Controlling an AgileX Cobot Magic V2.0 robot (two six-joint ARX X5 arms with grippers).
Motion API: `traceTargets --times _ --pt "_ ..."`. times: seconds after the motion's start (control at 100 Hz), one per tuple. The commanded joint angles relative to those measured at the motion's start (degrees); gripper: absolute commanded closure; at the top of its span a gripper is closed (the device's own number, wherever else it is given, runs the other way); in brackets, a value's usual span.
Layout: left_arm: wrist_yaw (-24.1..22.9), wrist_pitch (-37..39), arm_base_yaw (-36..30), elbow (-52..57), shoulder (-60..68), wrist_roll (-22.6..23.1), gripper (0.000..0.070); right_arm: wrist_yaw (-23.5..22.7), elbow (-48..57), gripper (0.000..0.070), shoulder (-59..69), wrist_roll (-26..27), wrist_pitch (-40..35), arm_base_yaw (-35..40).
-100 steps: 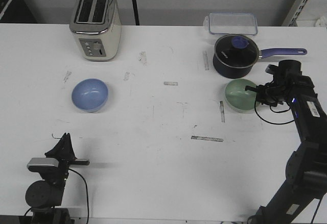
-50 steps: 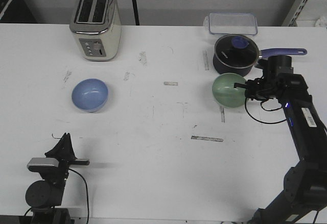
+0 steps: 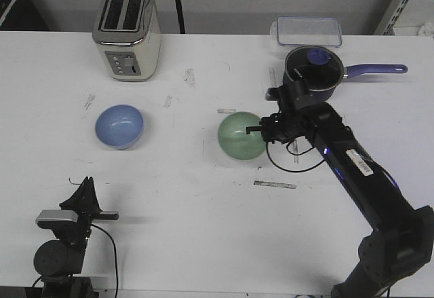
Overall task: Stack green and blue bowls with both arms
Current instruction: 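Slide the green bowl with the right gripper toward the table center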
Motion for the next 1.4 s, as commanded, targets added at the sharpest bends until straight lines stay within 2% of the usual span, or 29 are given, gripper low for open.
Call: traceTargets --times 0.0,0.13,0.37,0.79,1.3,1.39 --pt "-0.31 0.83 -0.02 -1.29 -0.11 -0.28 0.0699 -0.13 0.87 0.069 1.46 4.02 0.85 1.55" --pt "-0.33 0.83 -0.02 -1.29 -0.11 -0.28 0.0699 0.04 0.83 0.069 3.3 6.25 1.11 4.59" --pt "-0.33 0.85 -0.02 -1.29 -0.11 -0.28 0.0698 0.13 0.81 0.069 5.86 8.72 4.17 5.77" --pt "-0.31 0.83 -0.02 -1.29 -0.11 -0.28 0.0699 3.54 0.57 0.069 7.39 8.68 4.59 5.81" --pt "-0.31 0.83 -0.02 -1.29 -0.11 -0.31 0.0699 2.8 -1.57 0.069 7.39 8.37 6.1 5.95" --pt "-0.31 0.85 -0.02 -1.29 -0.11 -0.28 0.0698 0.98 -1.57 0.069 7.39 8.09 6.56 6.32"
